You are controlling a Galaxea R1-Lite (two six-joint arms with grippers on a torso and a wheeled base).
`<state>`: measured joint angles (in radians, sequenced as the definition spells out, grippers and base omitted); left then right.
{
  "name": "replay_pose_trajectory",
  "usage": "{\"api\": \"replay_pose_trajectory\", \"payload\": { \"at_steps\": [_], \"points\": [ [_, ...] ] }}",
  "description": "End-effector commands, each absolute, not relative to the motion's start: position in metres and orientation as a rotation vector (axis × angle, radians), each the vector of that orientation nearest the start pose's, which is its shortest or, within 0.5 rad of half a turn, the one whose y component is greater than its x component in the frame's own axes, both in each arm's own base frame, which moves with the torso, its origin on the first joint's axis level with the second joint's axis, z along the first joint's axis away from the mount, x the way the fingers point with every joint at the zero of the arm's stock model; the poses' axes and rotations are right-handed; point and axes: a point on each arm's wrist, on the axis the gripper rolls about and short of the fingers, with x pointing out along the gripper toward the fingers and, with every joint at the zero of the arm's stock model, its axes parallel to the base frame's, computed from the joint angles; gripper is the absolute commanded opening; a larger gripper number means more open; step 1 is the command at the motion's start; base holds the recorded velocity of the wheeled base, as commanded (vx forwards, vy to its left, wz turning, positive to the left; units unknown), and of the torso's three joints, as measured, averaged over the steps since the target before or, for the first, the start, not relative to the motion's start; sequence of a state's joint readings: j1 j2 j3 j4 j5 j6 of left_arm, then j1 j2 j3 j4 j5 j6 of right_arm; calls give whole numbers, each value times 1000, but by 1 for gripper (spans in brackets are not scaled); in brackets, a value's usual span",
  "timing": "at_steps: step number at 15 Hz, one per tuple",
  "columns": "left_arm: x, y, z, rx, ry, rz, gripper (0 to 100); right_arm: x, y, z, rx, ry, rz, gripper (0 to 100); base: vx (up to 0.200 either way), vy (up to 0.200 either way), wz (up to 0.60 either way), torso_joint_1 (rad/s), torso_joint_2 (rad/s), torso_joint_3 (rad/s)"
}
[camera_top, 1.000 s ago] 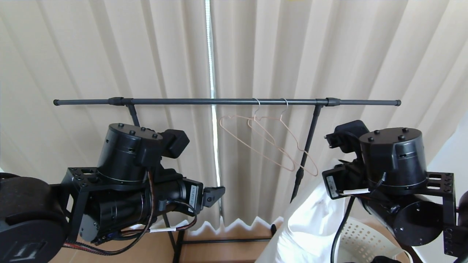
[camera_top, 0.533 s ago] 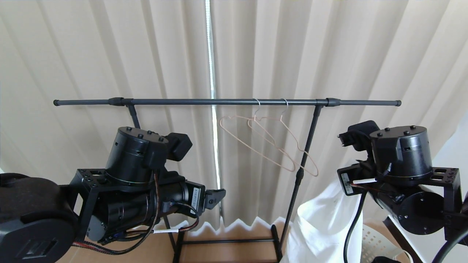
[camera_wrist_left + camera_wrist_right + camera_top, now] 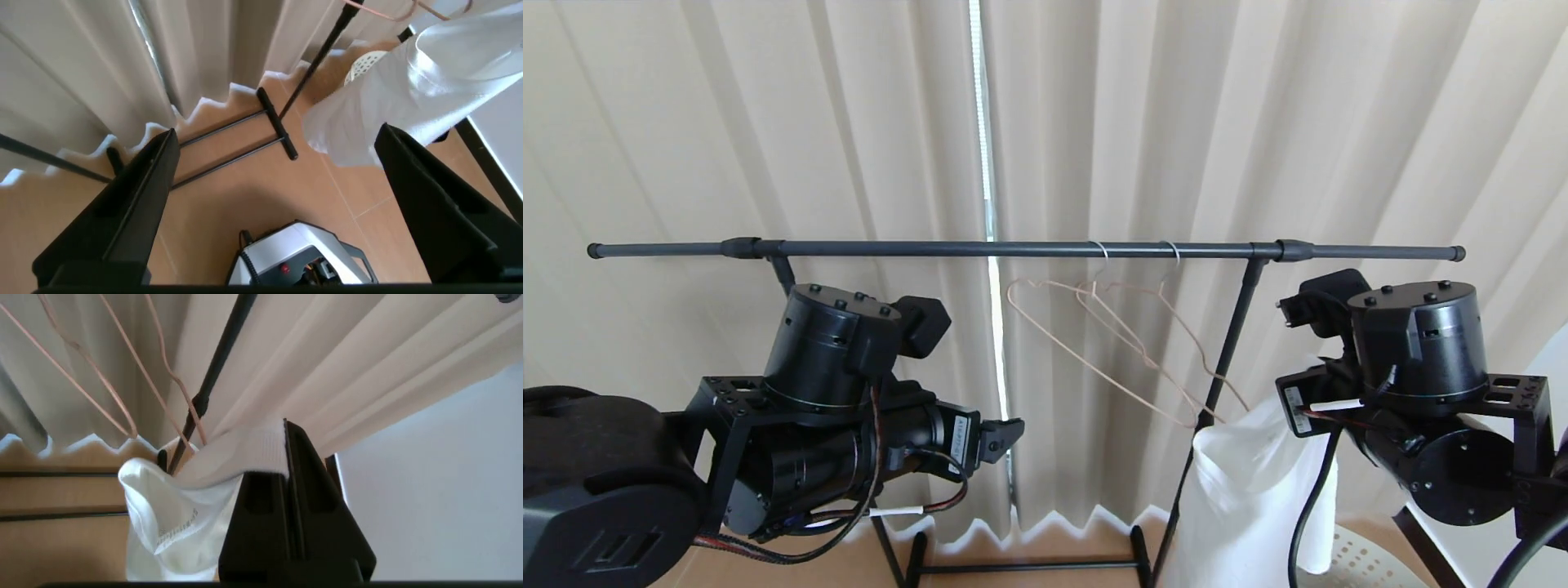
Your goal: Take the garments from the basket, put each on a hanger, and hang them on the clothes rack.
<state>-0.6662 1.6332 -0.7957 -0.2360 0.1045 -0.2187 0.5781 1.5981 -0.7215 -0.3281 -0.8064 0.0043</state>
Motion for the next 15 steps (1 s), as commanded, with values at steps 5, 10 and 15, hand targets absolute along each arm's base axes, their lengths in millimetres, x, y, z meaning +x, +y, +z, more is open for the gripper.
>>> {"api": "replay_pose_trajectory", "payload": {
  "at_steps": [5, 10, 15],
  "points": [
    [219, -170, 161, 23, 624, -479, 100, 226, 129, 163, -351, 427, -222, 0, 0, -200, 0, 0, 1, 1],
    [227, -176, 153, 12, 614, -469, 100, 208, 129, 164, -417, 424, -167, 0, 0, 0, 0, 0, 0, 0],
    [278, -210, 139, 15, 599, -318, 100, 188, 140, 161, -472, 414, -75, 0, 0, 0, 0, 0, 0, 0]
  ]
}}
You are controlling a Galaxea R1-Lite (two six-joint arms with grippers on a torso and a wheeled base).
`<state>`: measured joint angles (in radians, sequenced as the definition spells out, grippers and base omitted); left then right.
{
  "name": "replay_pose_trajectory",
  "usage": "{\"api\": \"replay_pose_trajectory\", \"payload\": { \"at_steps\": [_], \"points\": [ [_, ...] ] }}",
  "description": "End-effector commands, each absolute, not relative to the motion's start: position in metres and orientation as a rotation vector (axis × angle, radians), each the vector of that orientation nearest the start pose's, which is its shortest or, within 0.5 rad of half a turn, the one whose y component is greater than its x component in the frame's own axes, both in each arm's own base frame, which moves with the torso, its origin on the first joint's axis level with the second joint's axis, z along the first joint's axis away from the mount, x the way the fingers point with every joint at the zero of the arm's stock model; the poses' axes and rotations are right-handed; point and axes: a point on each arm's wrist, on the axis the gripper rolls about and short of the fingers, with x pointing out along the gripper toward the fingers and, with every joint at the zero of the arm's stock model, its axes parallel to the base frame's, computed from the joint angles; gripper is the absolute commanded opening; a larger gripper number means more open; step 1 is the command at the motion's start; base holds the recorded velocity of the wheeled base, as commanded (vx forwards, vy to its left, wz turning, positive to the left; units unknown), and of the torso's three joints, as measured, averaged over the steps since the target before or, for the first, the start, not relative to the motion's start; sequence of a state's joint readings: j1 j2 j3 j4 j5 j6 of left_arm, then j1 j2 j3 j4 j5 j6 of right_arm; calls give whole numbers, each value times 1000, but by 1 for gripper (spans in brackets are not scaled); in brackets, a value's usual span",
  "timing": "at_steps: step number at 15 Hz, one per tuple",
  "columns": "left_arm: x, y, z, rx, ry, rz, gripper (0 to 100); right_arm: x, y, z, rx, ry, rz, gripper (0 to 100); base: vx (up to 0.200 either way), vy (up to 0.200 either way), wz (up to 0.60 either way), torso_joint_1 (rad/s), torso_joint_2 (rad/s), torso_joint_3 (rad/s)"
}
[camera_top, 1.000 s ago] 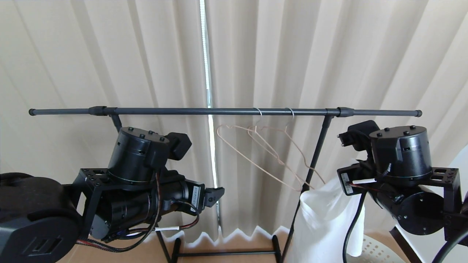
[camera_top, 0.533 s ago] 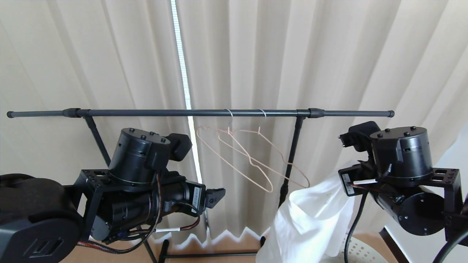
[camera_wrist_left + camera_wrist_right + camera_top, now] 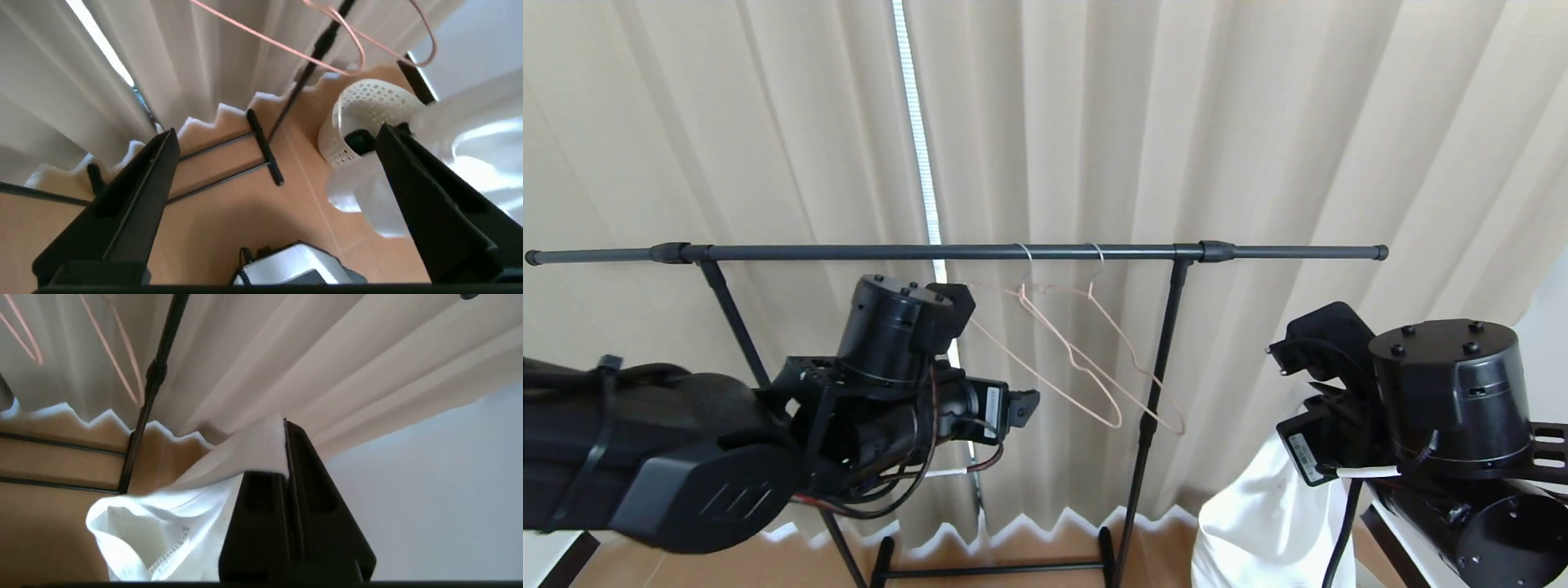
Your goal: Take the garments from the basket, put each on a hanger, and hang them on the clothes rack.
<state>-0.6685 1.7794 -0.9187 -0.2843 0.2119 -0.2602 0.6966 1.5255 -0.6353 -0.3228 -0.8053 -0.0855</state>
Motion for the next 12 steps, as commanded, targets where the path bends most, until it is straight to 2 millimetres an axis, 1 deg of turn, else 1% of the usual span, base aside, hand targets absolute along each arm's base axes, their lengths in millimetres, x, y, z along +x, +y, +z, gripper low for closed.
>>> {"api": "replay_pose_trajectory", "payload": {
  "at_steps": [1, 2, 3, 4, 6, 7, 8, 9, 12],
  "points": [
    [290, -211, 140, 14, 596, -287, 100, 187, 140, 161, -471, 412, -72, 0, 0, 0, 0, 0, 0, 0],
    [300, -212, 142, 8, 597, -271, 100, 187, 140, 162, -468, 409, -72, 0, 0, 0, 0, 0, 0, 0],
    [300, -212, 142, 8, 597, -271, 100, 187, 140, 162, -468, 409, -72, 0, 0, 0, 0, 0, 0, 0],
    [316, -224, 146, -10, 602, -265, 100, 187, 141, 162, -469, 407, -71, 0, 0, 0, 0, 0, 0, 0],
    [331, -236, 141, -1, 620, -262, 100, 187, 142, 163, -480, 401, -64, 0, 0, 0, 0, 0, 0, 0],
    [337, -243, 140, 1, 622, -264, 100, 186, 142, 163, -483, 402, -62, 0, 0, 0, 0, 0, 0, 0],
    [339, -245, 139, -1, 621, -264, 100, 186, 143, 163, -483, 401, -60, 0, 0, 0, 0, 0, 0, 0],
    [348, -255, 141, -5, 613, -271, 100, 185, 144, 163, -484, 400, -56, 0, 0, 0, 0, 0, 0, 0],
    [363, -269, 134, 11, 628, -257, 100, 186, 144, 164, -482, 398, -56, 0, 0, 0, 0, 0, 0, 0]
  ]
}}
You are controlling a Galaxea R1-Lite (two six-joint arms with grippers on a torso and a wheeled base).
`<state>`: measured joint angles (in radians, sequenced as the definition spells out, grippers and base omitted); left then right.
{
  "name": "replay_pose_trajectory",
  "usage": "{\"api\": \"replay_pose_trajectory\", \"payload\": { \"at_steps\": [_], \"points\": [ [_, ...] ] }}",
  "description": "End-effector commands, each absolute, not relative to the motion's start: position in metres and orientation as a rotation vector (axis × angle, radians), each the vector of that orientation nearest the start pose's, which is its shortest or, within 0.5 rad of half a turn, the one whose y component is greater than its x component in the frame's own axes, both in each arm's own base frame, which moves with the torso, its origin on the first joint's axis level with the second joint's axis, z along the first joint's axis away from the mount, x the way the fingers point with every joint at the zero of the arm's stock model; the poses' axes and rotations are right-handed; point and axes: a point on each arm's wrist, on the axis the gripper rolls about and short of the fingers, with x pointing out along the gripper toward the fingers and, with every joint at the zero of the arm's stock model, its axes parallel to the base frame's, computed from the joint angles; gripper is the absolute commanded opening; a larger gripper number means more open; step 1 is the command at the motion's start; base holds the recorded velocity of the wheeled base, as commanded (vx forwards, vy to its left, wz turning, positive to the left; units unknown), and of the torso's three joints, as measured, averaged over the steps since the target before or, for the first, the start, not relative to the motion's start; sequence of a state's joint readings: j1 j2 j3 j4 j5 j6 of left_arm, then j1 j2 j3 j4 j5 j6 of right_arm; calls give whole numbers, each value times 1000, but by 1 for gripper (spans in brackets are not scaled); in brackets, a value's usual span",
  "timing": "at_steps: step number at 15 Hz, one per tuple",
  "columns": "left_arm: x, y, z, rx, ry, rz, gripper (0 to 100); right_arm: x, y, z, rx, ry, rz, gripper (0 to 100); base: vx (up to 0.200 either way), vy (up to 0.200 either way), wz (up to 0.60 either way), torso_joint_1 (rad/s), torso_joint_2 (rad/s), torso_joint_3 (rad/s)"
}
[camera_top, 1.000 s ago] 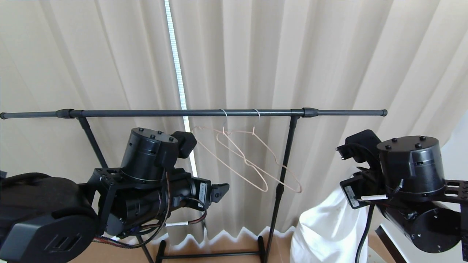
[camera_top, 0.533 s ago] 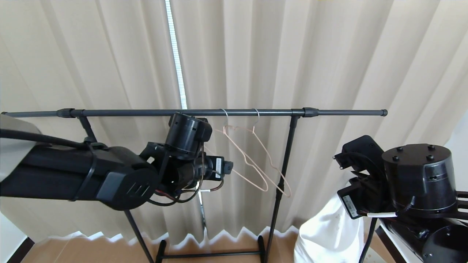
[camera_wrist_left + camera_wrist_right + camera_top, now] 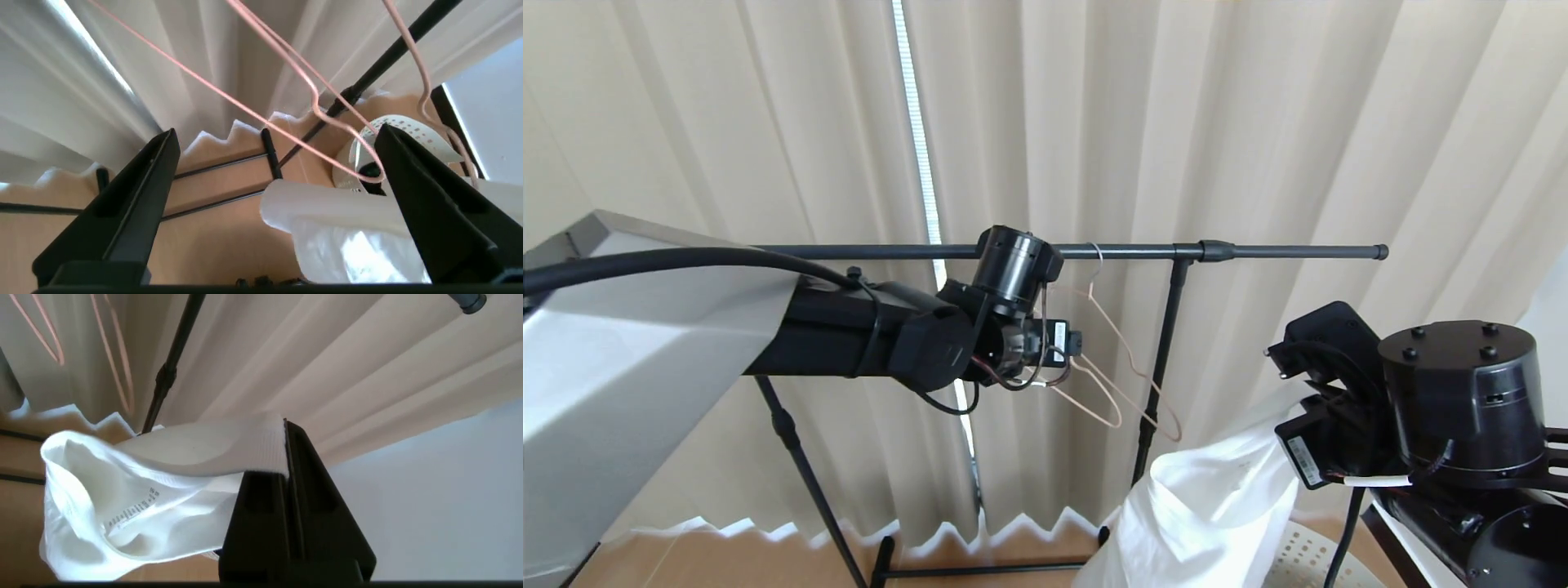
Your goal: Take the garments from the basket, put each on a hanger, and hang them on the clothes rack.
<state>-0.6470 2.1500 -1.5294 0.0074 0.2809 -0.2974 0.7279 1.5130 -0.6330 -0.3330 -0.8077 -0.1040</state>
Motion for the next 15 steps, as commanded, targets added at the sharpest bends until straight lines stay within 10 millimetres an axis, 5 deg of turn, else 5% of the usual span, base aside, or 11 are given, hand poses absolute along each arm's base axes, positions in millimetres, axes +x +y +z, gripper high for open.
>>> {"api": "replay_pose_trajectory", "payload": {
  "at_steps": [1, 10, 15],
  "points": [
    [367, -273, 132, 14, 628, -254, 100, 186, 144, 164, -481, 397, -56, 0, 0, 0, 0, 0, 0, 0],
    [397, -300, 95, 20, 629, -219, 100, 183, 149, 164, -486, 391, -35, 0, 0, 0, 0, 0, 0, 0],
    [399, -299, 73, 70, 650, -133, 100, 180, 152, 163, -493, 389, -14, 0, 0, 0, 0, 0, 0, 0]
  ]
}}
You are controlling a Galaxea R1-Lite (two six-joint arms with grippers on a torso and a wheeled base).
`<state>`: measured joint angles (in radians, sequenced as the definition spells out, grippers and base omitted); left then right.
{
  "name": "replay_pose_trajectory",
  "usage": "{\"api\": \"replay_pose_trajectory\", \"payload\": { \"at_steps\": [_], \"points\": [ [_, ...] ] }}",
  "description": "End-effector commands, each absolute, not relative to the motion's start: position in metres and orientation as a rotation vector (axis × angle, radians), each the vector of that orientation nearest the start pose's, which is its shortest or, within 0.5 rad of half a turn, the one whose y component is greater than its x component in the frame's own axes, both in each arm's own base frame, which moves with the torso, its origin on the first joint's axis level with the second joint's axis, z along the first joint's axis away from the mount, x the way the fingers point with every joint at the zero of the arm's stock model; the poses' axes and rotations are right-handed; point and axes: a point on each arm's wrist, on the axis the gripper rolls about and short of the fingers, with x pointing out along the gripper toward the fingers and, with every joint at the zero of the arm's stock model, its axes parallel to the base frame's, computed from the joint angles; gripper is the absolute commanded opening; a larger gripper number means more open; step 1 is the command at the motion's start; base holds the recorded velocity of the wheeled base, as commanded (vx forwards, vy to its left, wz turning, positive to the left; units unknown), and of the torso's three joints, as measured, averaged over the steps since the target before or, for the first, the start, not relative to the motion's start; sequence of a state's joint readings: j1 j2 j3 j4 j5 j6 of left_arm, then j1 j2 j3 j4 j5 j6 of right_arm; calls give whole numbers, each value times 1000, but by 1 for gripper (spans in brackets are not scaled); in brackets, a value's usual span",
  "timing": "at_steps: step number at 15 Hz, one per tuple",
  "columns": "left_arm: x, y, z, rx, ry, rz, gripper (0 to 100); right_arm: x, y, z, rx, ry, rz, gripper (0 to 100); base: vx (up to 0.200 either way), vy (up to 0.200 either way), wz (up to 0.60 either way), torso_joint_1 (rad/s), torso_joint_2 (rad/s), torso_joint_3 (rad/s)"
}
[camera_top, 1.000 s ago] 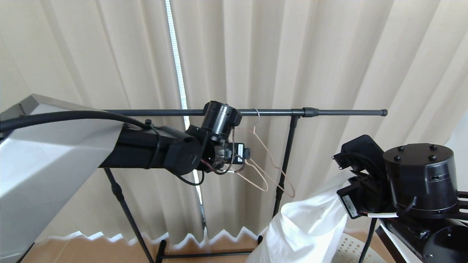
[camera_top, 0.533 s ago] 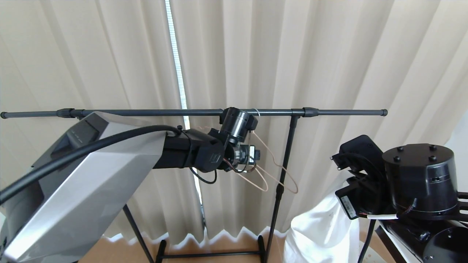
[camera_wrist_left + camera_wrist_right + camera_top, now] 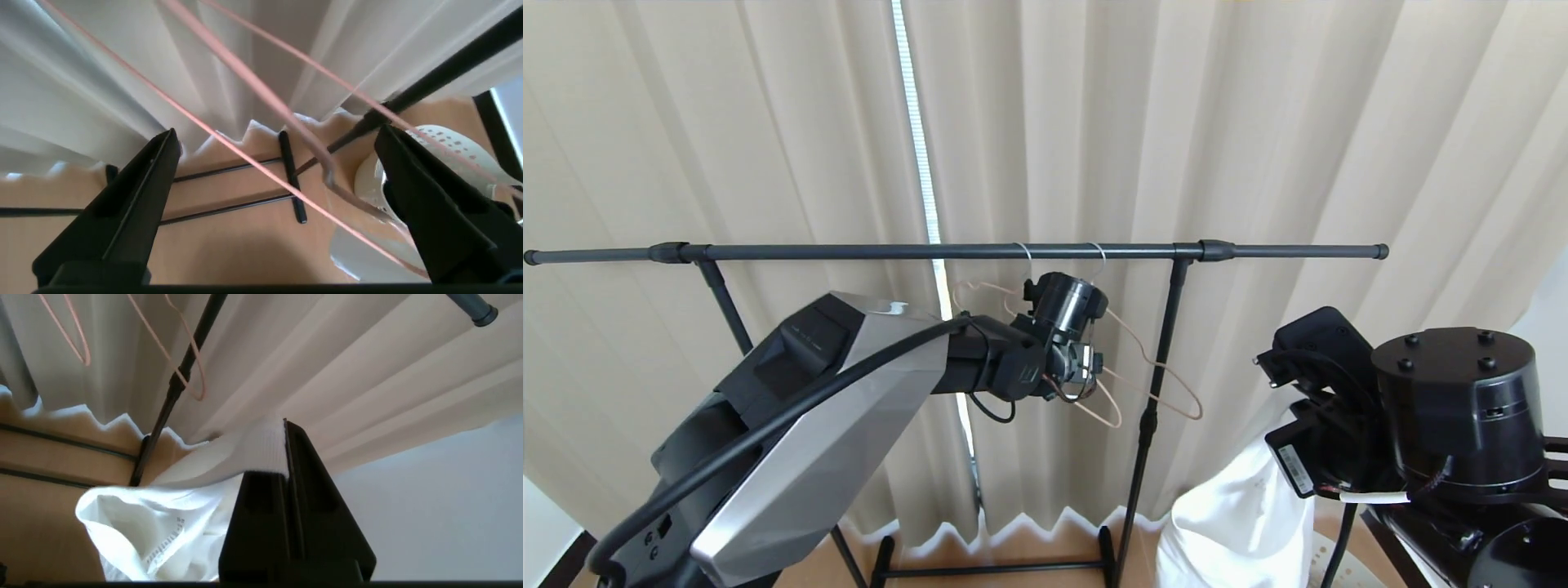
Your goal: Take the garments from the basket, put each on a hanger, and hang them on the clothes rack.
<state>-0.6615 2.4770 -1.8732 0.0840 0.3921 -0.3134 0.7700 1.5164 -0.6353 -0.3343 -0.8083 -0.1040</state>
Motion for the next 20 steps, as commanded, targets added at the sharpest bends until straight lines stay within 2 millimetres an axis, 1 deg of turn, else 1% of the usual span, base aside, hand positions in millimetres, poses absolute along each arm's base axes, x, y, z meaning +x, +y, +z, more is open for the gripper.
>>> {"api": "replay_pose_trajectory", "payload": {
  "at_steps": [1, 2, 5, 7, 10, 11, 13, 15, 18, 20],
  "points": [
    [399, -299, 73, 70, 650, -133, 100, 180, 152, 163, -493, 389, -14, 0, 0, 0, 0, 0, 0, 0],
    [391, -288, 79, 101, 686, -91, 100, 178, 153, 163, -495, 387, -8, 0, 0, 0, 0, 0, 0, 0],
    [384, -267, 91, 88, 705, -55, 100, 177, 154, 163, -498, 383, -18, 0, 0, 0, 0, 0, 0, 0],
    [378, -255, 94, 92, 721, -38, 100, 176, 153, 161, -500, 386, -19, 0, 0, 0, 0, 0, 0, 0],
    [380, -241, 94, 104, 719, 26, 100, 176, 153, 161, -500, 386, -18, 0, 0, 0, 0, 0, 0, 0],
    [382, -240, 93, 103, 716, 41, 100, 176, 153, 162, -499, 384, -20, 0, 0, 0, 0, 0, 0, 0],
    [384, -244, 89, 103, 715, 37, 100, 175, 153, 161, -499, 385, -20, 0, 0, 0, 0, 0, 0, 0],
    [388, -251, 79, 115, 713, 44, 100, 174, 152, 159, -506, 392, -19, 0, 0, 0, 0, 0, 0, 0],
    [394, -252, 65, 130, 727, 60, 100, 173, 151, 161, -498, 384, -20, 0, 0, 0, 0, 0, 0, 0],
    [396, -253, 64, 127, 726, 61, 100, 173, 151, 161, -498, 384, -20, 0, 0, 0, 0, 0, 0, 0]
  ]
}}
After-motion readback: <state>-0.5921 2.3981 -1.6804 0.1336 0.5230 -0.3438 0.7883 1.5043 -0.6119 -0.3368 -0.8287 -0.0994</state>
